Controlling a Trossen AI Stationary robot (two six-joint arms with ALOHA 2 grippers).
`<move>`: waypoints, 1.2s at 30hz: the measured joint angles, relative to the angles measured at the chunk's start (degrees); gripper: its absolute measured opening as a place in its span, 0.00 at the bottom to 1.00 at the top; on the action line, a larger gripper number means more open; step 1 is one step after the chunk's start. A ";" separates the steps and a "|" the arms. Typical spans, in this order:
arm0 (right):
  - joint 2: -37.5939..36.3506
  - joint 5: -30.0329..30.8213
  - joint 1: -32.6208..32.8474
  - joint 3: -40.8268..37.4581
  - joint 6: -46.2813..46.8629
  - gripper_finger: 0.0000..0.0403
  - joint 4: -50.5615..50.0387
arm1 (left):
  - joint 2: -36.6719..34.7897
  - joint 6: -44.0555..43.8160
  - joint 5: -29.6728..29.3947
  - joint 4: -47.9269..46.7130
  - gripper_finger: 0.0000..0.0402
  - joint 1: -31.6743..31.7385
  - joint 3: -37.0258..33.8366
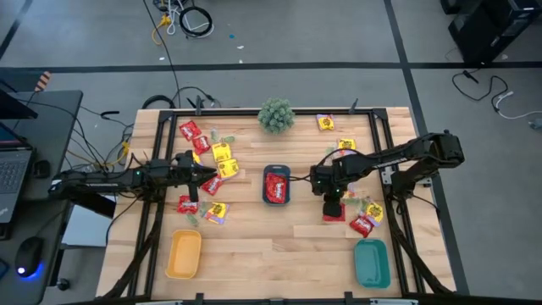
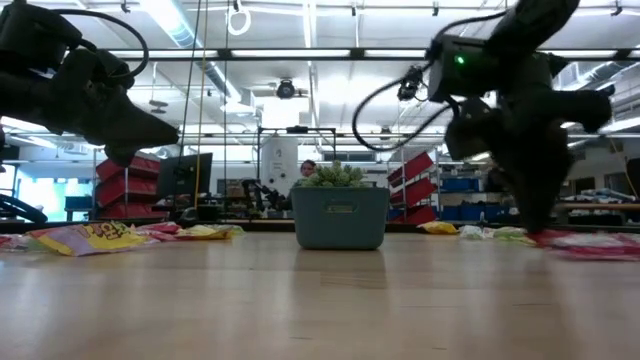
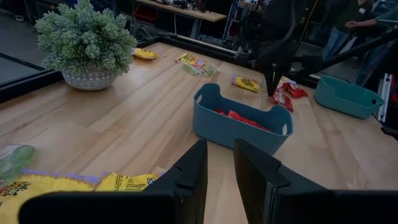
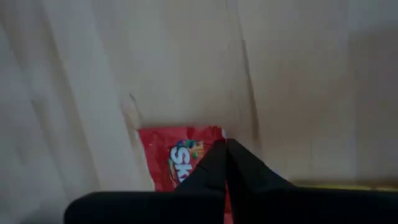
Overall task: Sort candy
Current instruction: Put the red candy pack into the blue bin
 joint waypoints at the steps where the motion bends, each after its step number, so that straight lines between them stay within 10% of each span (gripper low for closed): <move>1: 0.00 0.80 0.00 0.91 -0.37 0.00 -0.06 | 0.00 0.00 0.00 0.00 0.20 0.01 0.00; 13: 0.00 6.55 1.05 9.96 0.73 0.03 -1.92 | 0.00 -1.32 0.05 0.00 0.20 0.00 0.00; 27: 2.20 16.30 18.76 9.13 7.65 0.58 -6.02 | 0.06 -1.33 0.52 -0.04 0.20 -0.02 0.00; 36: 9.64 20.18 19.61 8.05 6.03 0.62 -4.78 | 1.48 -1.38 0.55 0.00 0.20 -0.04 0.00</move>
